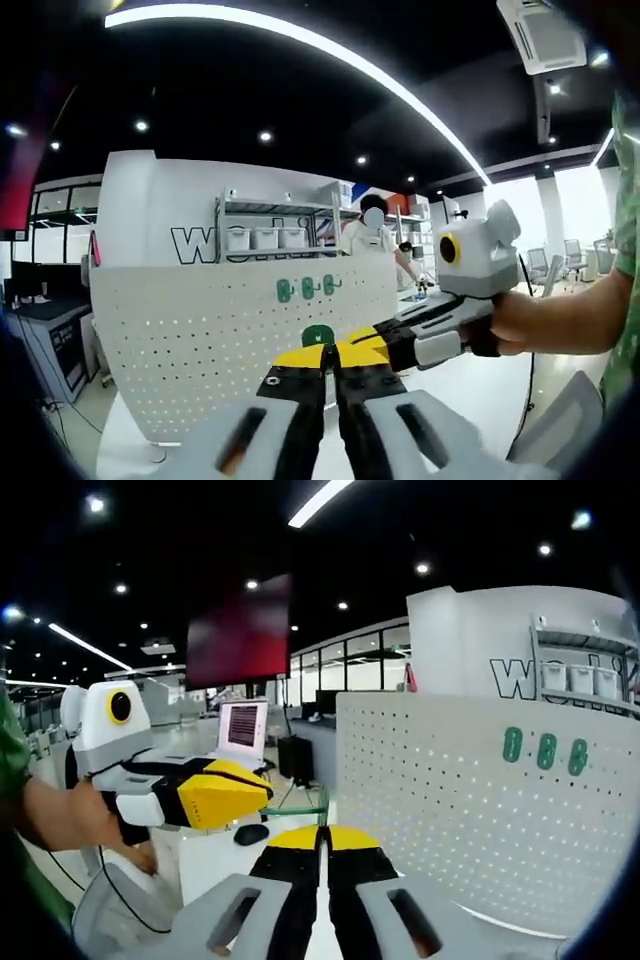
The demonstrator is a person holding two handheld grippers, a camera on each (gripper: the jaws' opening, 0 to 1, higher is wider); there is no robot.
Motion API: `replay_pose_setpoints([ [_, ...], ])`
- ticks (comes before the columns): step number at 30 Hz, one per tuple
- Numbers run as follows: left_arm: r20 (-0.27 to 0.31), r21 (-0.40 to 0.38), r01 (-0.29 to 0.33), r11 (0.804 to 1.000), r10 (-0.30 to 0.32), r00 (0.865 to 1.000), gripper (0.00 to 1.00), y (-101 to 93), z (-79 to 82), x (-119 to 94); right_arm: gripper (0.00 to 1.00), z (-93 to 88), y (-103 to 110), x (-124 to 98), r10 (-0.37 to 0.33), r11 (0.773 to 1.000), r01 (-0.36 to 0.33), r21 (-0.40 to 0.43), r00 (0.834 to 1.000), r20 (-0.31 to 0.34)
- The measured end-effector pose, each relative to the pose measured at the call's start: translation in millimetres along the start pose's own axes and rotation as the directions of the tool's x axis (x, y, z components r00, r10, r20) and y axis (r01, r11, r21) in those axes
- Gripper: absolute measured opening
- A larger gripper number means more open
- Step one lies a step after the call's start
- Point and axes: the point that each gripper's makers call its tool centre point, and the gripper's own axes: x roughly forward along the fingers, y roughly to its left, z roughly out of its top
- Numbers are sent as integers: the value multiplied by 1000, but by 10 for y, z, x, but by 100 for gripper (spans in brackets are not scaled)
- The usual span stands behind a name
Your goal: Insert the hook assembly into the mounting plate slot until the hook locks in place.
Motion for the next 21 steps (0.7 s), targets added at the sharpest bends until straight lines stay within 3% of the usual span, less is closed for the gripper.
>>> replay_pose_setpoints([
  [3,-12,24,-4,1000,5,1000,4,-6,-12,4,0,-12,7,8,2,1000,-2,7,1000,-5],
  [7,-27,47,-3,999,4,1000,14,-40,-35,21,0,-38,19,17,0,1000,1,16,1000,-13],
  [9,-65,106,-25,994,32,997,18,-15,-86,18,0,-51,28,19,1,1000,-1,19,1000,-17],
  [10,-62,145,-16,989,25,998,15,-38,-77,30,0,-51,32,19,3,1000,-2,20,1000,-17],
  [13,-65,157,-31,987,42,997,11,-32,-78,42,0,-40,59,14,7,1000,-7,20,1000,-15],
  [21,-71,123,-59,991,68,995,6,59,-89,94,0,-19,87,2,10,1000,-10,26,1000,-5],
])
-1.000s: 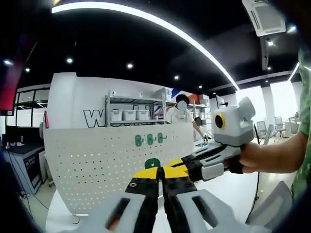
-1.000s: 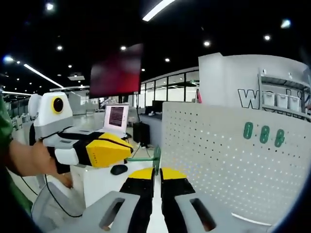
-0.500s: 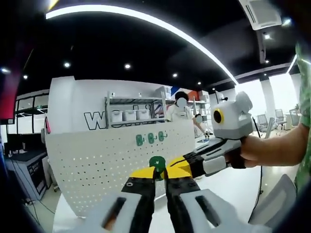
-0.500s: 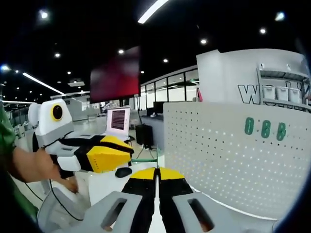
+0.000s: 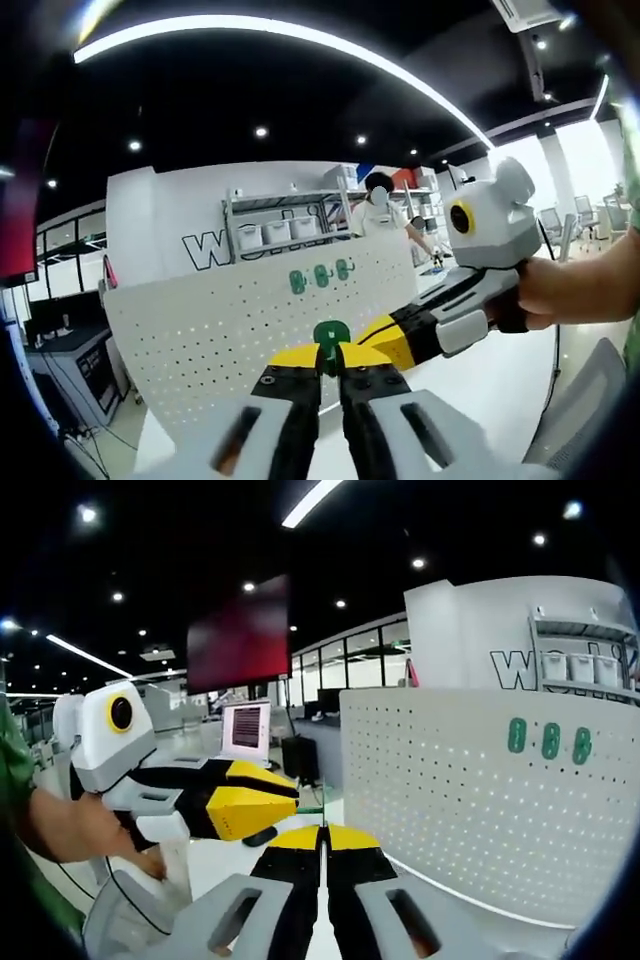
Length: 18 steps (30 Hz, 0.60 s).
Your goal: Insert the hook assembly into the mounting plate slot until the hook locks in place.
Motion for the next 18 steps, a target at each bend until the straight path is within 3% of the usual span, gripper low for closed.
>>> replay_pose_setpoints([
  [18,-12,-38,10,999,-11,1000,4,-43,-35,67,0,26,9,-13,5,1000,-5,5,1000,10],
])
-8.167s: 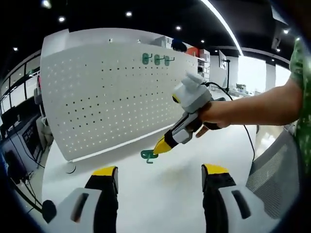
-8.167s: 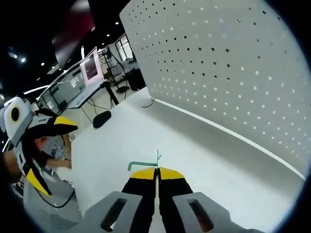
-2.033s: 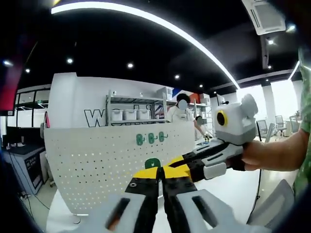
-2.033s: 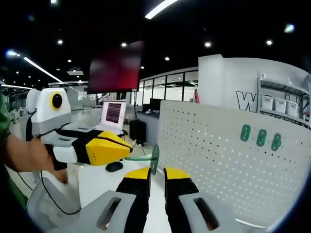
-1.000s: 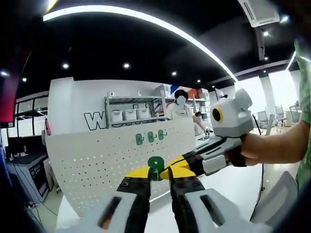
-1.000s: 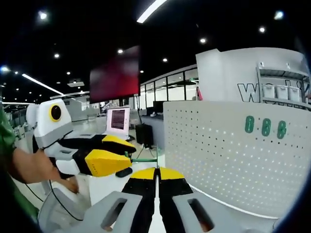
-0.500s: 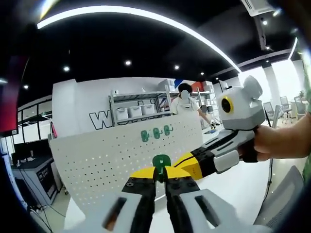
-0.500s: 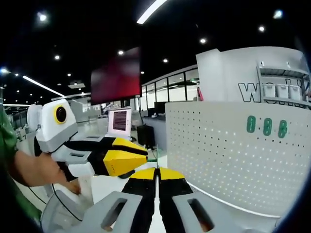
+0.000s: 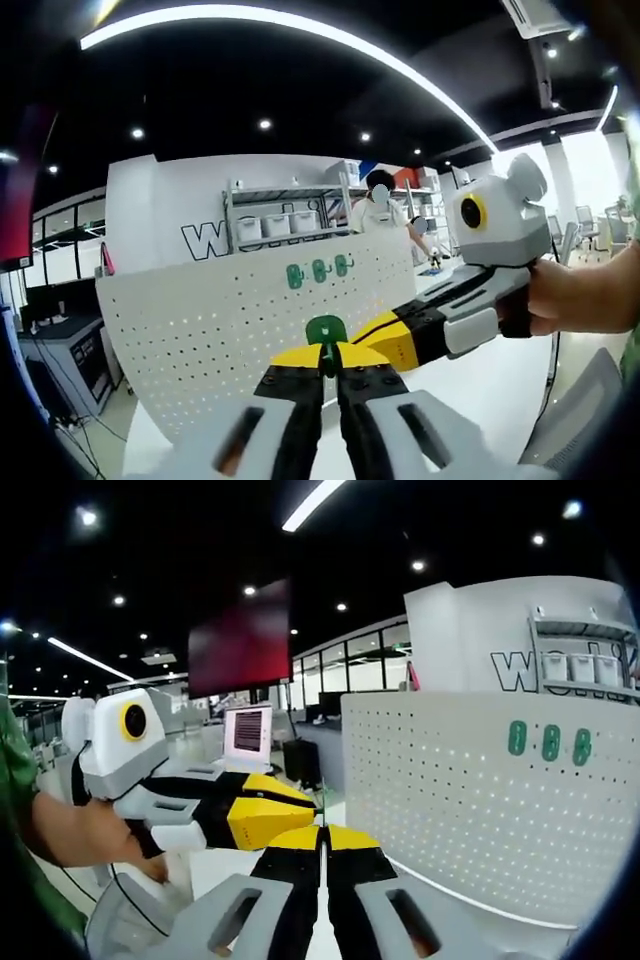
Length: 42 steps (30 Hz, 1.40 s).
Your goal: Insert the hook assembly into the mounting plate slot until the hook locks in place.
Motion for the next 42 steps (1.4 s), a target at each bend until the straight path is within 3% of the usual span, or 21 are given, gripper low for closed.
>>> replay_pose_setpoints([
  [12,2,11,-6,1000,6,1000,3,-10,0,-2,1,-3,-2,2,-11,999,11,-39,1000,-1],
  [21,6,9,-20,1000,20,1000,3,-7,22,27,10,-43,-135,-125,-91,991,90,-98,996,-10],
  [27,11,-4,-41,999,41,999,3,40,40,81,29,-66,-260,-277,-167,970,162,-179,986,-18],
  [35,13,-42,-58,997,59,998,3,83,32,133,41,-133,-347,-409,-194,971,187,-152,981,-30],
  [42,11,-50,-67,997,68,998,3,80,42,153,57,-56,-312,-428,-180,978,180,-103,984,10],
])
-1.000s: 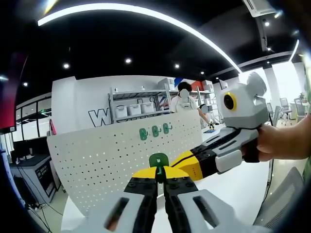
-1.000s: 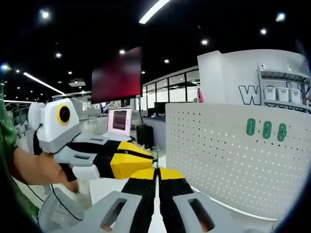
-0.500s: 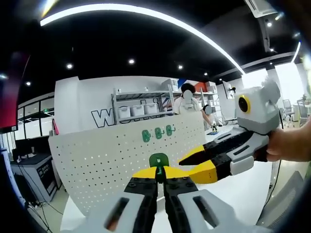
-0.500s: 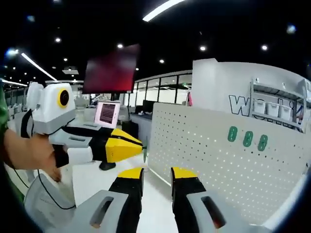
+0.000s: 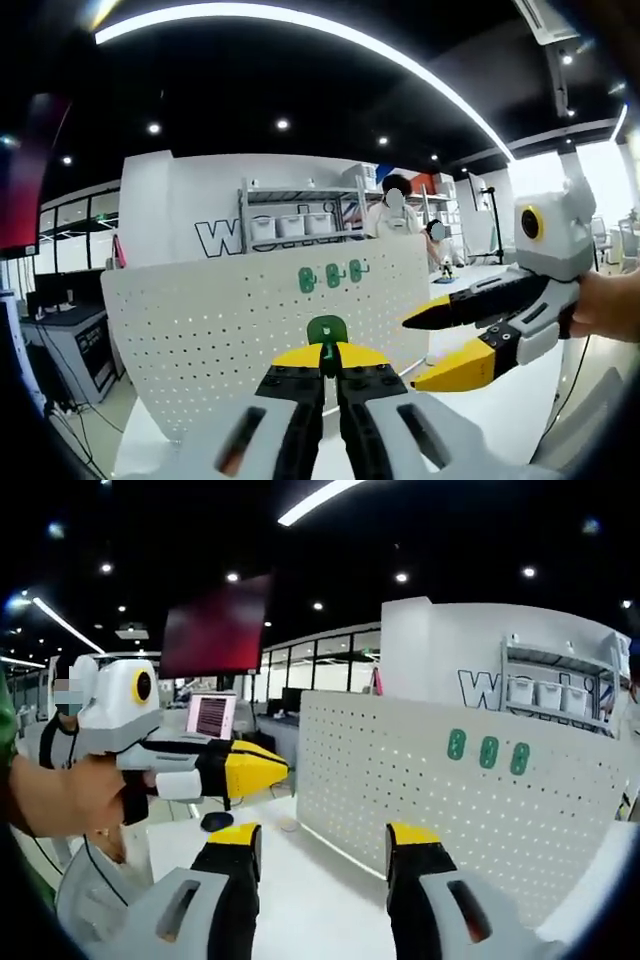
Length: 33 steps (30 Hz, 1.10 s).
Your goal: Insert the hook assembly into the mounting plate slot until the hook locks in place.
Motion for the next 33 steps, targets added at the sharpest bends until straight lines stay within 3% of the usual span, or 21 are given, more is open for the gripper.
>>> replay_pose_setpoints([
  [3,0,-3,-6,1000,6,1000,3,10,10,12,64,7,21,-5,4,1000,-4,1,1000,3],
  [6,1,-5,-14,1000,14,1000,3,10,29,31,79,24,27,-9,3,1000,-3,11,1000,15],
  [13,4,-17,-30,999,30,1000,3,8,49,75,100,66,10,-60,-4,999,2,35,999,49],
  [26,10,-36,-54,998,55,998,3,-32,69,167,100,33,16,-180,15,998,-17,59,999,43],
  [33,25,-46,-97,994,98,995,3,-28,145,327,100,0,-62,-273,9,999,-10,52,999,34],
])
